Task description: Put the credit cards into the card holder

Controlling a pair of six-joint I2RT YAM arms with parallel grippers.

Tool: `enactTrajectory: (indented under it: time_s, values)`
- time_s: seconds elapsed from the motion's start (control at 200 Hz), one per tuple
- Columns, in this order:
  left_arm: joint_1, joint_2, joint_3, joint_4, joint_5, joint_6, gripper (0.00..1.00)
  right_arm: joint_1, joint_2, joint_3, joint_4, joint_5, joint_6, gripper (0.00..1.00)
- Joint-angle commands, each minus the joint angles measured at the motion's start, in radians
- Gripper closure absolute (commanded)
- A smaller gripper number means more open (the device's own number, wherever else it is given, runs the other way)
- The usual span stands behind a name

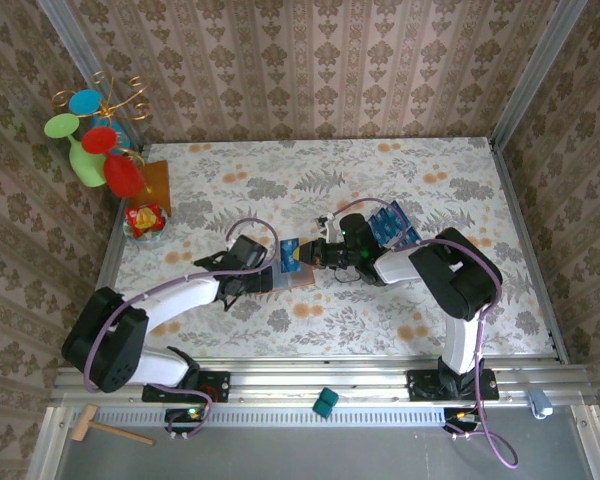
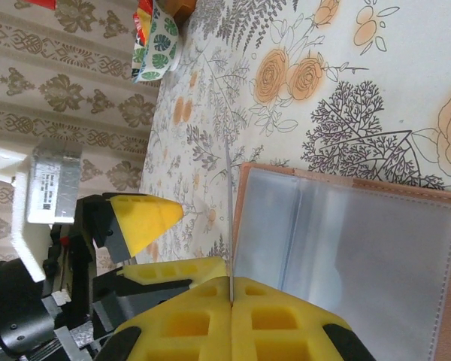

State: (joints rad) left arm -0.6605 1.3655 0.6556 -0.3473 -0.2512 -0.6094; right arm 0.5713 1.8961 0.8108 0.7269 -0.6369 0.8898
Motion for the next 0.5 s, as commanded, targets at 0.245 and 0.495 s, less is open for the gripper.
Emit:
enactTrajectory:
  time_s: [0.245,0.495]
  values:
    - [-0.004,0.013,-0.04,-0.008,-0.048,-0.041,0.0,-0.008,0.053,0.0,0.035,-0.024,-0.016,1.0]
    - [-0.004,0.015,-0.048,-0.018,-0.054,-0.044,0.0,-0.008,0.079,0.001,0.067,-0.027,-0.002,1.0]
